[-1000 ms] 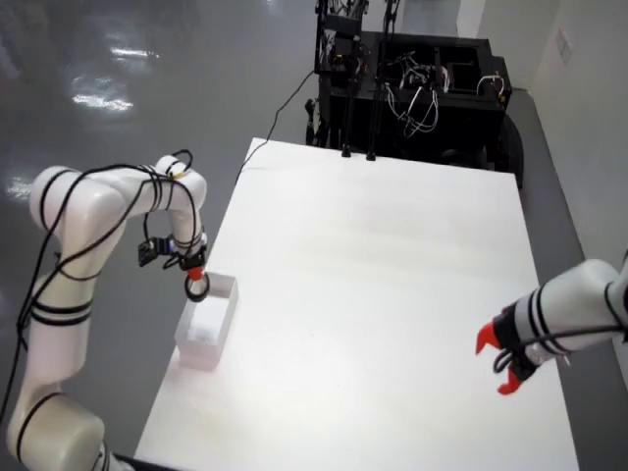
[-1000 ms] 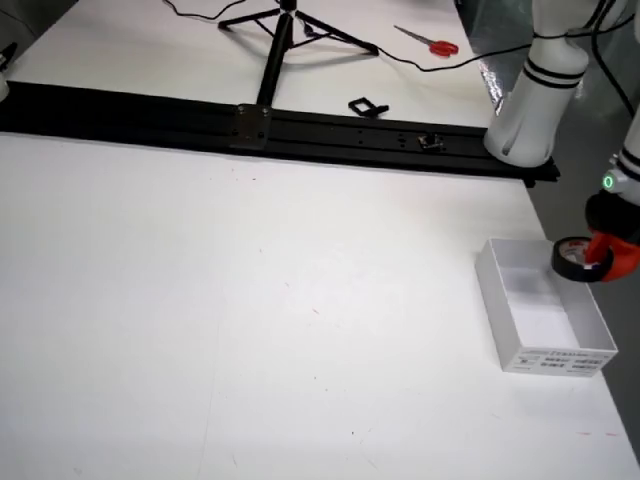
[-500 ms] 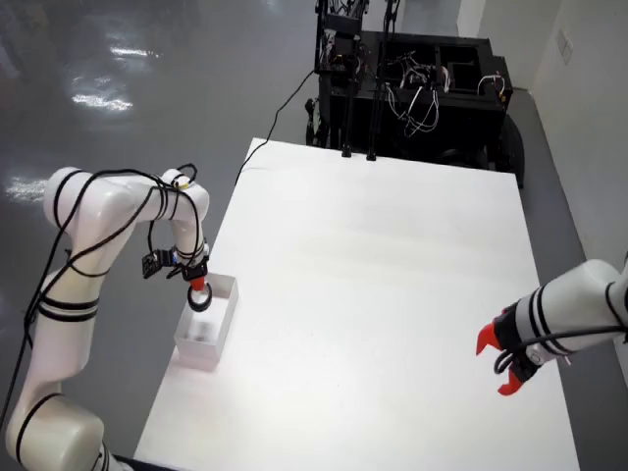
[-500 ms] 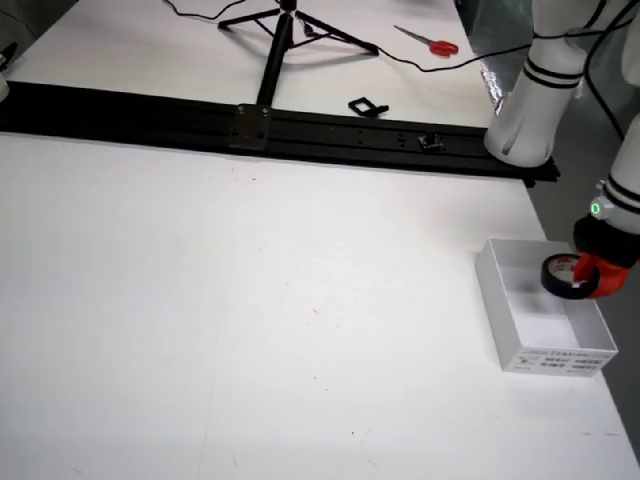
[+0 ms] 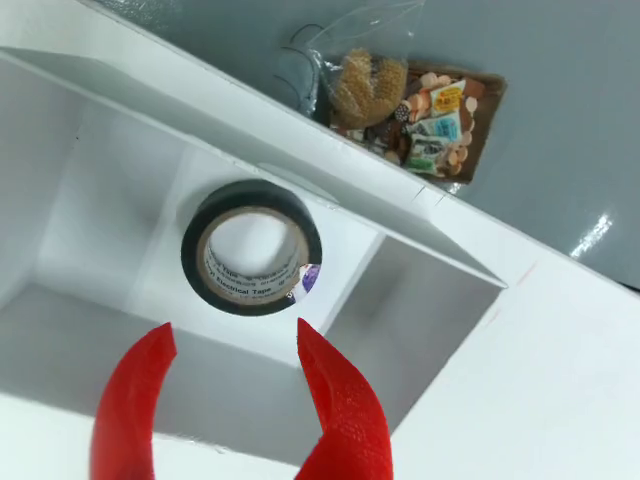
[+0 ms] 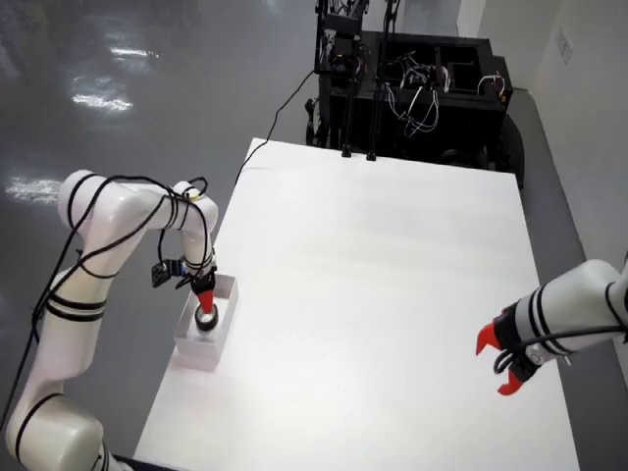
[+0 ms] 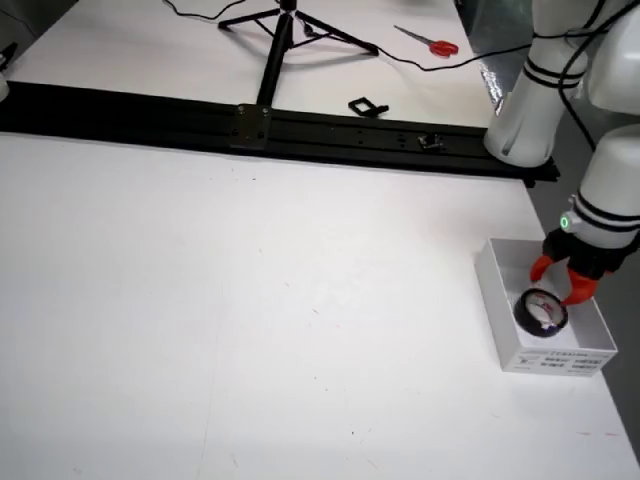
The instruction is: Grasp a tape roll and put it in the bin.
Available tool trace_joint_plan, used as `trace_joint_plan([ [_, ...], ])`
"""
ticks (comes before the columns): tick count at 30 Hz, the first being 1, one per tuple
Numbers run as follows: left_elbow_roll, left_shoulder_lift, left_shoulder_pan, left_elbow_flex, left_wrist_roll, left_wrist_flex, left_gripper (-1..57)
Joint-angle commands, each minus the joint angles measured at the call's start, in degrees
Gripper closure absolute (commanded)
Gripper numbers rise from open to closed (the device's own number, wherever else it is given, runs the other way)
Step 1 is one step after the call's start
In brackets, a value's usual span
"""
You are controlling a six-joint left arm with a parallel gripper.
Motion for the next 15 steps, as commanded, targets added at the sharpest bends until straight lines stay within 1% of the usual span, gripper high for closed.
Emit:
trace_joint_plan([
  [1, -0.41, 1.37, -1.71, -0.05, -0.61, 0.27, 33.6],
  [3, -0.32, 1.37, -1.97, -0.05, -0.69, 1.41, 41.1],
  [6, 0.12, 0.58, -3.46, -0.14, -0.69, 2.03, 54.6],
  [7, 0.3, -0.04, -3.99, -0.31, -0.69, 2.29, 57.0],
  [10, 0.74, -1.8, -5.84, -2.25, -0.69, 5.1, 57.0],
  [13, 2.23, -3.64, -8.74, -4.01, -0.69, 7.48, 57.0],
  [15, 2.67, -5.4, -11.2, -4.88, -0.69, 8.71, 57.0],
])
